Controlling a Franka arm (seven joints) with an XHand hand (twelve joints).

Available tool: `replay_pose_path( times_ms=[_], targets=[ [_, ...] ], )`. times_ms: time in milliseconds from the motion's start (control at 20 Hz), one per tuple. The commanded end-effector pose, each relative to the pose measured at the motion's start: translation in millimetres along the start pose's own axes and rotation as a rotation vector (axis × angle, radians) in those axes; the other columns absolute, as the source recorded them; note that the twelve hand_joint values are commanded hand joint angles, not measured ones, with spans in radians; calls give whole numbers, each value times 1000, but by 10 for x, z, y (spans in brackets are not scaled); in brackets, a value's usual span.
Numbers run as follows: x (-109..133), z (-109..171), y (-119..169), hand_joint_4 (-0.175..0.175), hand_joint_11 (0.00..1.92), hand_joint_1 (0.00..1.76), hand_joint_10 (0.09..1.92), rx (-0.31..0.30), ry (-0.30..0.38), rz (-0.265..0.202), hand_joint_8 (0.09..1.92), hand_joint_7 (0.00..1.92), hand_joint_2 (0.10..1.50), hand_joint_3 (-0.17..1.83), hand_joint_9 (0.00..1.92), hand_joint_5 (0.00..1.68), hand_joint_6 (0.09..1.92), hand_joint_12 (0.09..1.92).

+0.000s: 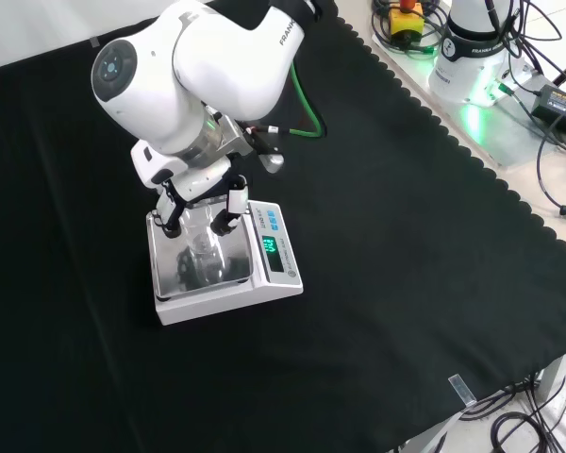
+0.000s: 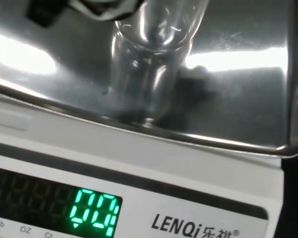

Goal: Put the beaker on the electronic balance.

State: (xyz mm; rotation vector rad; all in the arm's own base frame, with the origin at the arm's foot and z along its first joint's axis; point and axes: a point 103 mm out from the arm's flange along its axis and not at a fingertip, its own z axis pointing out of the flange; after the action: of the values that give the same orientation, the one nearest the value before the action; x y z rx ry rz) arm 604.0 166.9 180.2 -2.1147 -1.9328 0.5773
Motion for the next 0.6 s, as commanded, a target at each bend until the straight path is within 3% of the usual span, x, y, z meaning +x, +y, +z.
replay_pose_path(
  times_ms=[50, 250, 600],
  targets=[
    [-126, -273, -167, -122, 433, 735, 812, -43, -28, -17, 855, 255, 617, 621, 505, 265, 90, 1444],
    [-181, -416, -239, -118, 331, 654, 898, -50, -40, -18, 851, 54, 620, 443, 268, 205, 87, 1517],
    [-313, -696, -387, -117, 311, 602, 928, -76, 5, -18, 839, 0, 629, 372, 210, 168, 87, 1539]
  ],
)
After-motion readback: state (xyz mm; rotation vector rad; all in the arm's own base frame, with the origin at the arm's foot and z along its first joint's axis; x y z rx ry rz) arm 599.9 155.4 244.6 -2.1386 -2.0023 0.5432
